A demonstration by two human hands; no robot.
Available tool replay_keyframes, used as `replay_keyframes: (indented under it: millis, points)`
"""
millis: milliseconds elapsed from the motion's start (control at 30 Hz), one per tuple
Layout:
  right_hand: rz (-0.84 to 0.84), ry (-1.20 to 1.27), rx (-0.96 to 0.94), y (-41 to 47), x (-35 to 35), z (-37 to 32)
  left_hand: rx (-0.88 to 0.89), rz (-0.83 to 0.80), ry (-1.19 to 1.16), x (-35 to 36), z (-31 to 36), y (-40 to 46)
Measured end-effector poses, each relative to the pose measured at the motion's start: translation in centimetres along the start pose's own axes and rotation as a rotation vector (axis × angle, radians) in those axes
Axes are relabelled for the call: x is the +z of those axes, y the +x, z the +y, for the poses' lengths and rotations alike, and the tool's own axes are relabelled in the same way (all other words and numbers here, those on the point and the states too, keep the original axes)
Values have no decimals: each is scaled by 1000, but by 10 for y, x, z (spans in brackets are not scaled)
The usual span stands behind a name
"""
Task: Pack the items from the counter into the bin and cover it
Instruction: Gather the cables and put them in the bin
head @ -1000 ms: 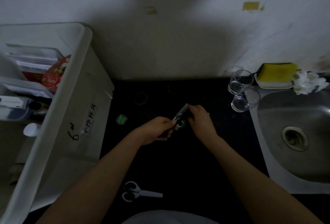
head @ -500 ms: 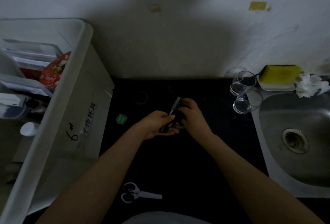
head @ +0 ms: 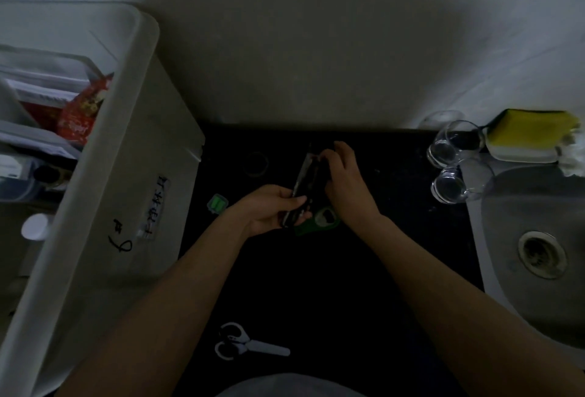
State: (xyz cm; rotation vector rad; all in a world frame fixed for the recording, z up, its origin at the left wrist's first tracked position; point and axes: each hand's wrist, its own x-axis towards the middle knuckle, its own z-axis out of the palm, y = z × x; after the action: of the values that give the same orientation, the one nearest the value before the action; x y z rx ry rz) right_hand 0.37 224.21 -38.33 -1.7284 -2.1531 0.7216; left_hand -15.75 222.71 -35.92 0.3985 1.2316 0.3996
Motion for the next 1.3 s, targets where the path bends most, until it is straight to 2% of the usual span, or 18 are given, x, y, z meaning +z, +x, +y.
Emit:
replay_keyframes:
  millis: [167,267,400,500,567,667,833,1100,1300]
  points:
    - [-164,-252,208,-4,9,35,50,97,-21,-15,-5,5]
    - [-120,-226,247,-10,14,45,79,139,33,-13,-8,8]
    - [-92,-36,355,-9,13,46,136,172,85,-6,-13,12]
    - [-59,270,405,-8,6,28,184,207,61,0,-14,12]
    - [-95,488,421,-9,5,8,214,221,33,2,-14,11]
    - [-135,640,381,-13,10,-19,247,233,-18,4,-13,5]
    - [-121,673,331,-24,10,-49,354,256,-79,1,-14,-20]
    - [-147,570,111,-57,4,-92,451,296,-52,-17,-38,-66]
    - [-76,535,104,-82,17,-115,521,390,50,-27,-62,-90]
